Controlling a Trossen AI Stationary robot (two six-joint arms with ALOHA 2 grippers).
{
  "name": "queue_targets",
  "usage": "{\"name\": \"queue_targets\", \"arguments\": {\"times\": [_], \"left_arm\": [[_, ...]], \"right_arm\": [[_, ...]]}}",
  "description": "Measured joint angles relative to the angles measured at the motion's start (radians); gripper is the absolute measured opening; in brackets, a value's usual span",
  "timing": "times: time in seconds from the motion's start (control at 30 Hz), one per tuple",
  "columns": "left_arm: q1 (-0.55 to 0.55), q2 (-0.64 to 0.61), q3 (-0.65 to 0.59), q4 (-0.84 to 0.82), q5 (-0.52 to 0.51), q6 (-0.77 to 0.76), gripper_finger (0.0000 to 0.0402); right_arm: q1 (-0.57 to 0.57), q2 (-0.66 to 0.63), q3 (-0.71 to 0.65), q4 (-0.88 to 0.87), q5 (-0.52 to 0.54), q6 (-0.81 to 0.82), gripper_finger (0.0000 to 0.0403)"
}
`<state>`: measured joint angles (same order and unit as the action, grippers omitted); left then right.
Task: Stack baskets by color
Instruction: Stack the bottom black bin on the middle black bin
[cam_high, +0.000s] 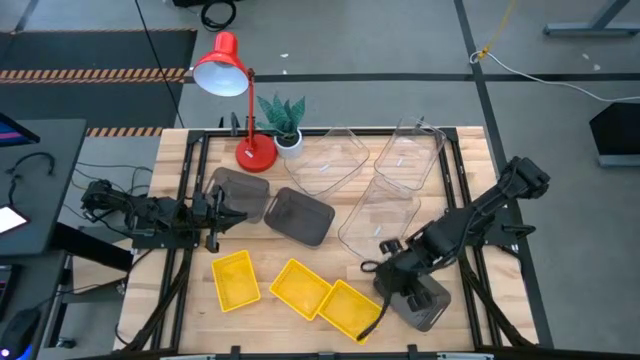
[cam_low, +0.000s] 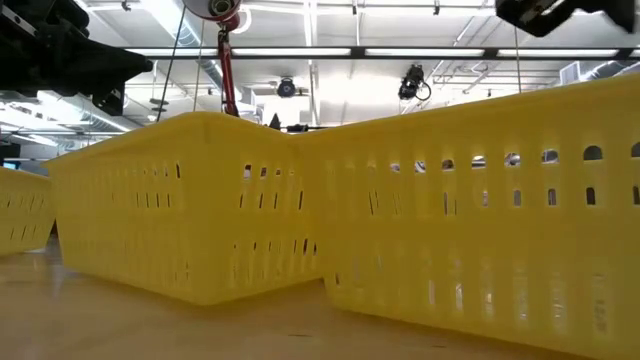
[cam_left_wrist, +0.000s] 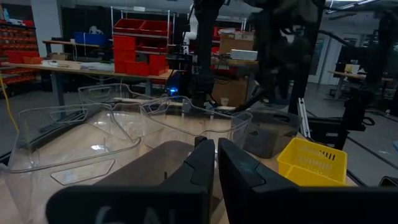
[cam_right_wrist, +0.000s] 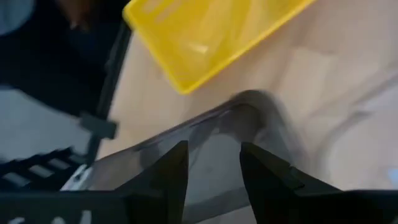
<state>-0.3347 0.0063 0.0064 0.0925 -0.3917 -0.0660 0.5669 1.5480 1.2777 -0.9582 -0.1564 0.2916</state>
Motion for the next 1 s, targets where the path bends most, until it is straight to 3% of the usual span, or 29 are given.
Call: {"name": "queue_targets", "arguments": {"times": [0.17,0.27,0.5,0.8,1.0], "left_arm": [[0.0,0.0,0.0,0.0,0.0,0.0,0.003],[0.0,0.0,0.0,0.0,0.0,0.0,0.0034],[0.0,0.0,0.0,0.0,0.0,0.0,0.0033],[0.0,0.0,0.0,0.0,0.0,0.0,0.0033],[0.0,0.0,0.0,0.0,0.0,0.0,0.0034]], "right_arm": [[0.056,0.065,0.019,-0.042,-0.149,0.072,0.0144],[0.093,0.089,0.052,-0.092,-0.178,0.136,0.014],[0.226,0.086,0.065,-0.108,-0.142,0.226,0.013],[0.373,0.088,0.016,-0.129,0.009,0.312,0.0129],[0.418,0.088,-0.067,-0.016,-0.008,0.389,0.0129]]}}
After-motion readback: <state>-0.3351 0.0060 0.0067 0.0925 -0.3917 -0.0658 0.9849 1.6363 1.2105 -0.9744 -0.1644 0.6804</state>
